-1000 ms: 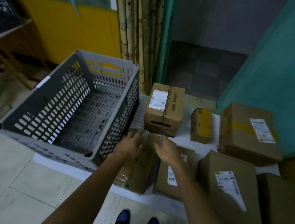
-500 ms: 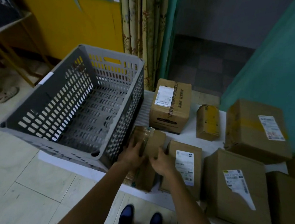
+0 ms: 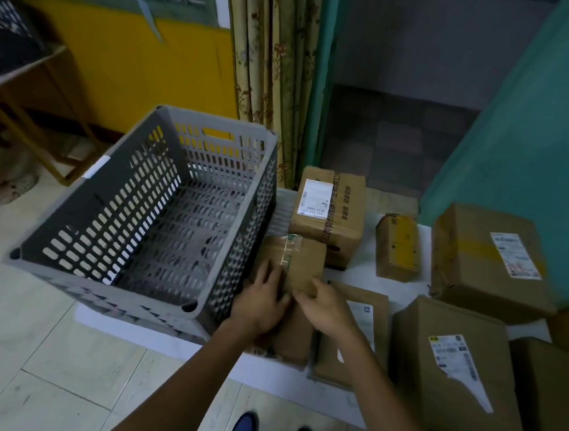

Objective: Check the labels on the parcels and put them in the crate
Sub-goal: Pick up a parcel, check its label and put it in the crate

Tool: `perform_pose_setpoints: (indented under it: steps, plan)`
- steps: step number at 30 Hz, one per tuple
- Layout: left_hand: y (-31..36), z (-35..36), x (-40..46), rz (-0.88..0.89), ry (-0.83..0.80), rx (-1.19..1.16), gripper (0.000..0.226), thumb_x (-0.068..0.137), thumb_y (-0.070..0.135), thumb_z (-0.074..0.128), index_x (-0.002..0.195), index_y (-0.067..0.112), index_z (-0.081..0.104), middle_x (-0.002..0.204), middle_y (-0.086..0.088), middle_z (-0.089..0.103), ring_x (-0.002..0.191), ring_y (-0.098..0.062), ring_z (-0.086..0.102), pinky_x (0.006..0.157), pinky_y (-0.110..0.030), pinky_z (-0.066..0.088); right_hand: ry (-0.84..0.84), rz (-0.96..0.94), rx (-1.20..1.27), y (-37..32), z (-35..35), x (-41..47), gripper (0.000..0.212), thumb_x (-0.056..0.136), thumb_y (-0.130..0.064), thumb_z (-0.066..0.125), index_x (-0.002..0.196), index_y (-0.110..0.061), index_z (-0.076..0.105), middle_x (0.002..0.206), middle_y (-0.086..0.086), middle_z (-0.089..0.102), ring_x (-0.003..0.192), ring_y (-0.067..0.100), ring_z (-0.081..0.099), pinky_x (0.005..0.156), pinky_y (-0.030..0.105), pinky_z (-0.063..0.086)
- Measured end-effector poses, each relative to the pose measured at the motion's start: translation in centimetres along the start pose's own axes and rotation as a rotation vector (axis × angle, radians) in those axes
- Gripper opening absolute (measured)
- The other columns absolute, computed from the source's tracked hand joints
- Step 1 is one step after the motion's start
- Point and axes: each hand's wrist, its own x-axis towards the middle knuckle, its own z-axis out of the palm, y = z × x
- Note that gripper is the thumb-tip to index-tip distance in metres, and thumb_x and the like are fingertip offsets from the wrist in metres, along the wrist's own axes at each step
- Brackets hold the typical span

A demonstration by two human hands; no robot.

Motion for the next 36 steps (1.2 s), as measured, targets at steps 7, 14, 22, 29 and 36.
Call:
perform_pose_setpoints:
  steps: [7,14,22,29,36]
  plan:
    - [3.2,-3.6,-2.8,0.093,0.146,-0.014,0.074,0.093,0.068,0.043,0.156,0.036,0.019,0.17,0.011,-0.002,0.131,-0.035,0.055,0.097,-0.049,0.053,0.058,-0.052,-0.056,-1.5,-3.5,-3.6,0.065,0.099,-0.052,0.055,0.156,-0.026,0.036,0.151,-0.001,0.05,0.134,0.022,0.05,0.103,0.036,0.044]
    - [6.9,-9.2,-5.6,0.213,0.237,-0.148,0.079,0.093,0.058,0.06,0.158,0.037,0.021,0.171,0.014,-0.004,0.139,-0.025,0.049,0.106,-0.041,0.048,0.215,-0.178,0.071,-2.2,-7.6,-7.5,0.066,0.099,-0.05,0.058,0.157,-0.03,0.034,0.136,-0.007,0.06,0.107,0.007,0.057,0.098,0.037,0.053]
    - [9.3,-14.7,-8.0,0.463,0.244,-0.402,0.086,0.073,0.064,0.075,0.15,0.043,0.042,0.165,0.033,-0.004,0.15,-0.002,0.019,0.121,-0.045,0.031,0.403,-0.284,0.532,-2.9,-11.1,-10.3,0.039,0.102,-0.031,0.058,0.14,-0.039,0.049,0.115,-0.015,0.067,0.098,-0.005,0.064,0.081,0.02,0.054]
    - [10.5,-15.9,-9.9,0.68,0.08,-0.344,0.128,0.06,0.058,0.092,0.158,0.051,0.01,0.161,0.031,-0.026,0.155,-0.007,-0.019,0.125,-0.059,0.017,0.472,-0.319,0.905,-3.9,-11.9,-12.0,0.028,0.1,-0.03,0.06,0.128,-0.034,0.06,0.115,-0.016,0.069,0.104,-0.001,0.065,0.093,0.031,0.052]
    - [10.4,-16.4,-10.3,0.719,0.274,-0.479,0.111,0.062,0.047,0.094,0.151,0.049,0.028,0.165,0.03,-0.008,0.152,0.009,0.003,0.119,-0.025,0.028,0.497,-0.462,0.897,-4.0,-12.2,-13.4,0.039,0.087,-0.046,0.064,0.123,-0.031,0.062,0.115,-0.009,0.073,0.108,0.01,0.07,0.083,0.028,0.053]
